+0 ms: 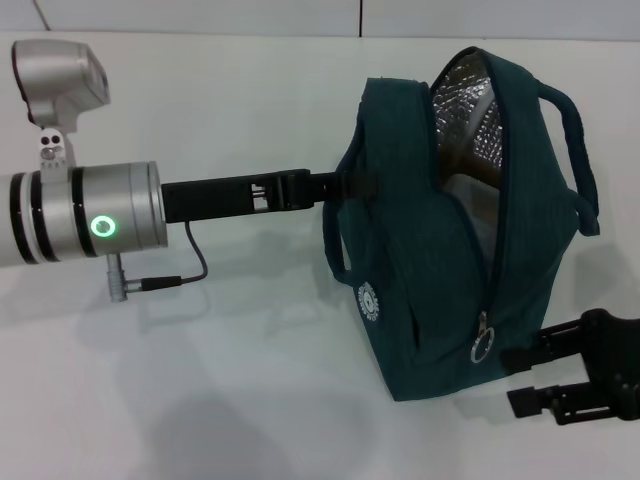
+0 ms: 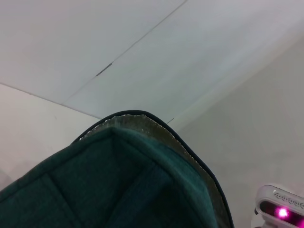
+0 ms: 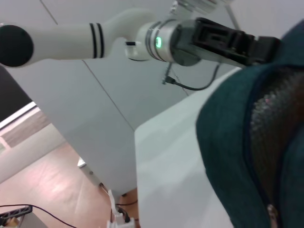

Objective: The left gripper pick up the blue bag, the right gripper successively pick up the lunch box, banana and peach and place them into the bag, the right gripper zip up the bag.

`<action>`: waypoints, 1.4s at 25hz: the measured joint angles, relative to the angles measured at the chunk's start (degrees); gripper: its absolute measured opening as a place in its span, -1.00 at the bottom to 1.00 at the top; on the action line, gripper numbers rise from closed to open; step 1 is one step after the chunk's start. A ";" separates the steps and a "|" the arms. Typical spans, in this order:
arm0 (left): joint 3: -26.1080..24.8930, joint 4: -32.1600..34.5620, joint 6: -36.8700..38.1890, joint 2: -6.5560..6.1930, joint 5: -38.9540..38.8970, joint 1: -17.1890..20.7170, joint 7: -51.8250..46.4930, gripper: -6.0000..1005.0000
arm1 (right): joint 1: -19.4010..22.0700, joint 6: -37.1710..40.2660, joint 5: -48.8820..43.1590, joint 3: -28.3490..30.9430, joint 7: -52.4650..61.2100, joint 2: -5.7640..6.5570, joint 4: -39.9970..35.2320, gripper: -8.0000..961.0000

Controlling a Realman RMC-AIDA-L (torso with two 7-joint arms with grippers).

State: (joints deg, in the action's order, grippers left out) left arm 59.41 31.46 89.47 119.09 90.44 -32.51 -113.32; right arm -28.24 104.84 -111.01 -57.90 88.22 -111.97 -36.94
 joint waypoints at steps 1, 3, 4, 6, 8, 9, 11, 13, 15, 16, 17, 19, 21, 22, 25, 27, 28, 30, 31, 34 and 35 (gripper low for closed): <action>0.00 0.00 0.00 0.00 0.00 0.00 -0.02 -0.86 | 0.01 -0.40 -0.11 0.00 0.18 0.08 0.00 0.09; 0.00 0.00 0.00 0.02 -0.01 0.05 -0.04 -0.86 | 0.02 -1.41 -0.22 -0.01 0.33 0.13 -0.01 0.08; 0.00 0.00 0.00 0.03 -0.01 0.06 -0.06 -0.86 | 0.02 -2.06 -0.26 -0.01 0.29 0.08 -0.03 0.08; 0.00 0.00 0.00 0.08 -0.01 0.07 -0.10 -0.86 | -0.04 -2.72 -0.29 -0.01 0.26 0.00 -0.06 0.08; 0.00 0.00 0.00 0.08 -0.01 0.08 -0.14 -0.86 | -0.10 -3.39 -0.31 -0.02 0.25 -0.04 -0.08 0.08; 0.00 0.00 0.00 0.08 -0.01 0.08 -0.14 -0.86 | -0.19 -4.42 -0.31 -0.02 0.19 -0.08 -0.12 0.08; 0.00 0.01 0.00 0.06 -0.01 0.08 -0.15 -0.86 | -0.19 -6.45 -0.28 -0.01 -0.46 -0.36 -0.17 0.08; 0.00 0.01 0.00 0.07 -0.01 0.08 -0.14 -0.86 | -0.43 -7.35 -0.29 -0.13 -1.21 -0.88 -0.20 0.08; 0.00 0.01 0.00 0.07 -0.01 0.09 -0.15 -0.86 | -0.66 -8.16 -0.35 -0.33 -1.95 -1.51 -0.29 0.08; 0.00 0.02 0.00 0.08 -0.01 0.08 -0.15 -0.86 | -0.70 -8.48 -0.35 -0.36 -2.22 -1.82 -0.40 0.08; 0.00 0.01 0.00 0.08 -0.01 0.08 -0.15 -0.86 | -0.77 -8.96 -0.35 -0.44 -2.65 -2.38 -0.58 0.08; 0.00 0.01 0.00 0.09 -0.01 0.05 -0.15 -0.86 | -0.98 -9.44 -0.37 -0.53 -3.28 -3.04 -0.76 0.08; 0.00 0.02 -0.01 0.09 -0.01 0.04 -0.15 -0.86 | -1.59 -9.63 -0.37 -0.71 -3.74 -3.31 -0.33 0.08; 0.00 0.02 0.00 0.07 0.00 0.03 -0.14 -0.86 | -1.96 -9.60 -0.35 -0.79 -3.87 -3.39 0.13 0.07; 0.00 0.01 0.00 0.04 0.05 -0.04 0.00 -0.86 | -2.76 -9.14 0.05 -1.26 -4.04 -3.57 1.26 0.07; 0.03 0.02 0.00 0.02 0.06 -0.02 0.05 -0.86 | -2.90 -9.48 0.55 -1.50 -4.07 -3.71 1.43 0.07; 0.05 0.01 0.00 0.02 0.06 0.02 0.07 -0.86 | -2.87 -10.09 1.02 -1.63 -4.08 -3.82 1.43 0.07; 0.08 0.01 0.00 0.01 0.10 0.08 0.11 -0.86 | -2.83 -10.81 1.67 -2.37 -4.09 -3.97 1.67 0.07; 0.06 0.01 0.03 0.01 0.15 0.09 0.13 -0.86 | -2.92 -10.88 1.94 -2.94 -4.09 -4.00 1.99 0.07; 0.02 0.01 0.52 0.00 0.16 0.08 0.15 -0.86 | -3.28 -11.33 2.58 -4.23 -4.11 -4.06 2.86 0.07; 0.01 0.01 0.63 0.00 0.15 0.08 0.15 -0.86 | -3.28 -11.63 2.67 -4.35 -4.11 -4.07 2.92 0.07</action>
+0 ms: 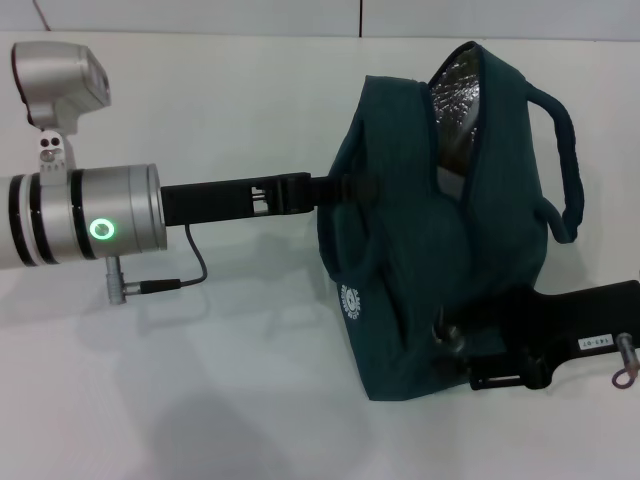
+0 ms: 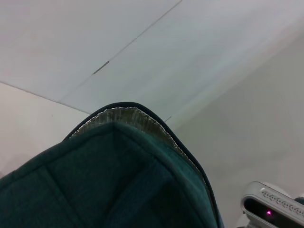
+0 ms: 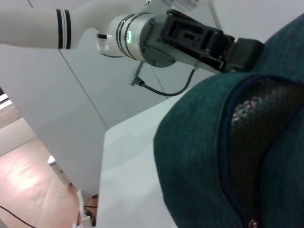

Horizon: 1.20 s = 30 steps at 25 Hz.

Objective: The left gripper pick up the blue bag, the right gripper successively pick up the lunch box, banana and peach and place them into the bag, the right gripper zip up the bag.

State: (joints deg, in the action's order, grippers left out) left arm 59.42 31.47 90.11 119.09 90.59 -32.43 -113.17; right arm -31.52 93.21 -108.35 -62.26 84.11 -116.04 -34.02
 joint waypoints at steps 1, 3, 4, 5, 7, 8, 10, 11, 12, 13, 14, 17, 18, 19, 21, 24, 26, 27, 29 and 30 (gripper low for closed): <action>0.00 0.00 0.08 0.00 -0.01 0.00 0.00 -0.86 | 0.11 -0.64 0.17 -0.14 0.00 -0.03 0.04 0.07; -0.01 0.00 0.10 0.03 -0.01 0.00 0.01 -0.86 | 0.31 -1.69 0.49 -0.29 -0.01 -0.09 0.28 0.07; -0.01 0.00 0.11 0.03 -0.01 0.00 0.02 -0.86 | 0.31 -1.91 0.54 -0.38 -0.01 -0.08 0.43 0.07; -0.01 0.00 0.11 0.02 -0.01 0.00 0.02 -0.86 | 0.30 -2.08 0.58 -0.46 -0.01 -0.09 0.59 0.07; -0.01 0.00 0.13 -0.02 -0.02 0.00 0.03 -0.86 | 0.28 -2.37 0.62 -0.62 -0.01 -0.06 0.77 0.04; -0.01 0.00 0.13 -0.04 -0.05 0.00 0.04 -0.86 | 0.29 -2.52 0.64 -0.66 -0.01 -0.05 0.77 0.01; -0.01 0.00 0.15 -0.04 -0.09 0.00 0.05 -0.86 | 0.34 -3.14 0.64 -0.67 0.00 -0.04 0.79 -0.05; -0.01 0.00 0.15 -0.04 -0.09 0.00 0.05 -0.86 | 0.37 -3.38 0.65 -0.67 -0.01 -0.05 0.79 -0.08; -0.01 0.00 0.16 -0.04 -0.09 0.00 0.05 -0.86 | 0.42 -3.44 0.66 -0.67 -0.01 -0.06 0.79 -0.11; -0.01 0.00 0.16 -0.04 -0.10 0.00 0.06 -0.86 | 0.46 -3.46 0.66 -0.65 -0.01 -0.05 0.80 -0.14; -0.01 0.00 0.16 -0.04 -0.10 0.00 0.06 -0.86 | 0.46 -3.46 0.66 -0.65 -0.01 -0.05 0.80 -0.17; -0.07 0.00 0.16 -0.02 -0.13 0.02 0.06 -0.86 | 1.03 -3.47 1.76 -0.21 0.02 0.23 0.81 -0.35; -0.09 0.00 0.16 -0.01 -0.14 0.03 0.06 -0.86 | 1.32 -3.52 2.41 -0.15 0.01 0.31 0.78 -0.42; -0.10 0.00 0.16 -0.01 -0.15 0.05 0.06 -0.86 | 1.53 -3.61 2.81 -0.14 0.01 0.33 0.71 -0.49; -0.10 0.00 0.16 0.00 -0.16 0.06 0.06 -0.86 | 1.73 -3.82 3.11 -0.13 0.00 0.37 0.58 -0.49; -0.10 0.00 0.16 0.00 -0.16 0.09 0.06 -0.86 | 2.01 -4.17 3.25 -0.14 -0.05 0.45 0.47 -0.49; -0.10 0.00 0.16 0.00 -0.16 0.14 0.06 -0.86 | 2.21 -4.60 3.34 -0.14 -0.09 0.46 0.41 -0.57; -0.10 0.00 0.16 0.00 -0.16 0.16 0.06 -0.86 | 2.24 -4.73 3.38 -0.14 -0.09 0.46 0.41 -0.64; -0.10 0.00 0.20 0.00 -0.16 0.17 0.06 -0.86 | 2.25 -4.88 3.40 -0.15 -0.09 0.47 0.61 -0.79; -0.10 0.00 0.29 0.01 -0.16 0.17 0.06 -0.86 | 2.25 -4.89 3.41 -0.15 -0.09 0.47 0.64 -0.87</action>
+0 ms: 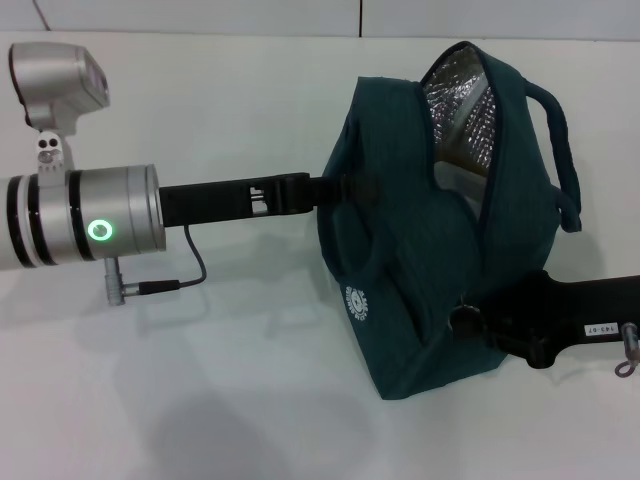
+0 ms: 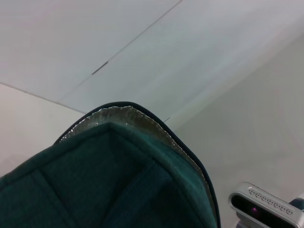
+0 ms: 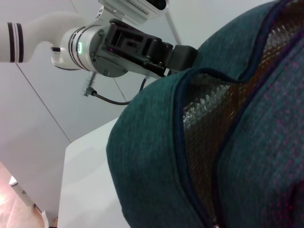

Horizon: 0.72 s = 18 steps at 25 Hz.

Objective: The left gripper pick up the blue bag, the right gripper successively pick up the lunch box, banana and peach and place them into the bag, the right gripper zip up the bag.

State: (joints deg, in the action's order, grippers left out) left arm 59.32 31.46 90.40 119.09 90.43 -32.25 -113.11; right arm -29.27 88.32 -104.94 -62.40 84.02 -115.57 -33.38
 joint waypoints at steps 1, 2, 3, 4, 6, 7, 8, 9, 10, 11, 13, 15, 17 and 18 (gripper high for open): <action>0.00 0.00 0.15 0.00 0.00 0.00 0.00 -0.86 | 0.01 -0.03 0.00 0.00 0.00 0.00 0.04 -0.89; 0.00 0.00 0.26 0.00 0.00 0.00 0.00 -0.86 | 0.03 -0.07 0.00 0.00 0.00 0.00 0.06 -0.91; 0.00 0.00 0.30 0.00 0.00 0.00 0.00 -0.86 | 0.07 -0.12 0.01 0.00 0.00 0.00 0.06 -0.92; 0.00 0.00 0.33 0.00 0.00 0.00 0.00 -0.86 | 0.12 -0.16 0.01 0.00 0.00 0.00 0.07 -0.94; 0.00 0.00 0.36 0.00 0.00 0.00 0.00 -0.86 | 0.20 -0.18 -0.03 0.00 0.04 0.00 0.07 -0.96; 0.00 0.00 0.38 0.00 0.00 0.00 0.00 -0.86 | 0.32 -0.15 -0.11 0.00 0.12 0.02 0.07 -0.96; 0.00 0.00 0.40 0.00 0.00 0.00 0.00 -0.86 | 0.32 -0.15 -0.11 0.00 0.12 0.02 0.07 -0.96; 0.00 0.00 0.40 0.00 0.00 0.00 0.00 -0.86 | 0.32 -0.15 -0.11 0.00 0.12 0.02 0.07 -0.96; 0.00 0.00 0.45 0.00 0.00 0.00 -0.01 -0.86 | 0.60 -0.04 -0.25 0.00 0.26 0.07 0.02 -0.96; 0.00 0.00 0.46 0.00 0.01 0.06 -0.05 -0.86 | 1.58 0.55 -0.28 0.00 0.48 0.27 -0.48 -0.96; -0.06 0.00 0.48 0.00 0.01 0.19 -0.07 -0.86 | 1.89 0.66 -0.19 0.00 0.53 0.34 -0.55 -0.96; -0.08 0.00 0.48 0.00 0.01 0.26 -0.08 -0.86 | 2.33 0.80 -0.06 0.00 0.60 0.41 -0.63 -0.96; -0.08 0.00 0.49 0.01 0.01 0.26 -0.09 -0.86 | 2.42 0.99 -0.10 0.00 0.61 0.43 -0.67 -0.96; -0.08 0.00 0.48 0.03 0.01 0.26 -0.11 -0.86 | 2.49 1.07 -0.19 0.00 0.61 0.45 -0.68 -0.96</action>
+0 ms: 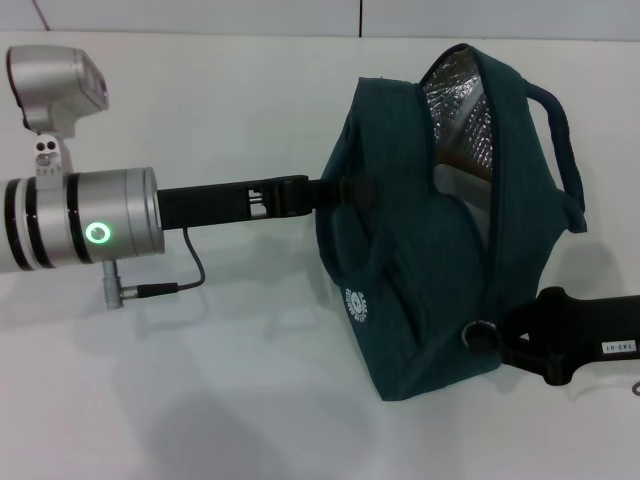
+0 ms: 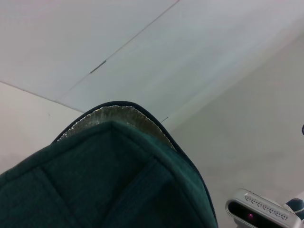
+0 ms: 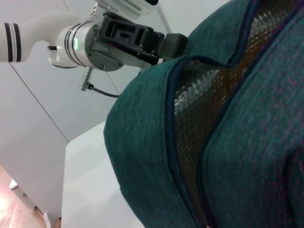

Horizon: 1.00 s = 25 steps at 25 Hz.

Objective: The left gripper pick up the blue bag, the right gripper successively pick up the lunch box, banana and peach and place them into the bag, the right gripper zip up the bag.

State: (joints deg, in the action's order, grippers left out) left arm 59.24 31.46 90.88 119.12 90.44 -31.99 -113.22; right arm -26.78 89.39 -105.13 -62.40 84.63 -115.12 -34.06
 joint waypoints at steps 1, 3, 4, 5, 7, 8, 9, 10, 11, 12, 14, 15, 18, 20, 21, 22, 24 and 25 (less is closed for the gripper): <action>0.00 0.00 0.00 0.03 0.00 0.01 -0.02 -0.86 | 0.10 0.07 -0.05 0.00 0.00 0.02 -0.01 -0.96; 0.00 0.00 0.00 0.05 0.00 0.08 -0.04 -0.86 | 0.35 0.33 -0.10 0.00 0.01 0.09 -0.02 -0.96; 0.00 0.00 0.00 0.06 0.00 0.15 -0.04 -0.86 | 0.47 0.71 -0.03 0.03 0.01 0.16 -0.03 -0.96; 0.00 0.00 0.00 0.08 0.00 0.25 -0.05 -0.86 | 0.55 1.15 0.07 0.16 0.01 0.24 -0.07 -0.96; 0.00 0.00 0.17 0.14 0.00 0.37 -0.03 -0.86 | 0.90 3.21 0.21 1.75 -0.12 0.41 -0.30 -0.96; -0.01 0.00 0.30 0.18 0.00 0.41 -0.01 -0.86 | 1.18 4.41 0.26 2.96 -0.29 0.48 -0.67 -0.96; 0.00 0.00 0.45 0.21 0.00 0.43 0.04 -0.86 | 1.69 5.90 0.28 4.61 -0.68 0.46 -1.28 -0.96; 0.00 0.00 0.54 0.22 0.00 0.44 0.07 -0.86 | 2.18 7.08 0.28 5.94 -1.08 0.40 -1.83 -0.96; -0.01 0.00 0.65 0.25 0.00 0.44 0.11 -0.86 | 2.62 8.31 0.31 7.40 -1.71 0.24 -2.54 -0.96; -0.01 0.00 0.67 0.24 0.00 0.46 0.13 -0.86 | 2.91 9.50 0.38 8.65 -2.34 0.09 -3.03 -0.96; 0.00 0.00 0.70 0.27 0.00 0.48 0.16 -0.86 | 3.08 11.01 0.86 10.03 -2.99 -0.07 -3.40 -0.96; -0.01 0.00 0.70 0.29 0.00 0.47 0.16 -0.86 | 3.09 11.53 1.31 10.35 -3.15 -0.08 -3.47 -0.96; 0.00 0.00 0.70 0.34 0.00 0.35 0.27 -0.86 | 2.88 11.83 2.07 10.41 -3.30 -0.06 -3.52 -0.96; 0.00 0.00 0.70 0.35 -0.01 0.25 0.54 -0.86 | 2.50 12.14 3.09 10.17 -3.59 -0.07 -3.56 -0.96; 0.00 0.00 0.70 0.37 -0.09 0.18 0.72 -0.86 | 2.32 12.37 3.46 10.05 -3.87 -0.09 -3.54 -0.96; 0.00 -0.01 0.70 0.39 -0.29 0.13 0.90 -0.86 | 2.06 12.75 3.90 9.96 -4.27 -0.10 -3.45 -0.96; 0.00 -0.05 0.68 0.39 -0.79 0.04 1.37 -0.86 | 1.65 13.74 4.73 9.88 -5.12 -0.15 -3.22 -0.96; 0.00 -0.05 0.68 0.38 -0.98 0.00 1.60 -0.86 | 1.52 14.38 5.49 9.86 -5.63 -0.17 -3.11 -0.96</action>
State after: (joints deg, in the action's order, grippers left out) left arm 59.24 31.41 91.57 119.50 89.46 -31.99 -111.62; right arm -25.26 103.77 -99.64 -52.55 79.00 -115.28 -37.17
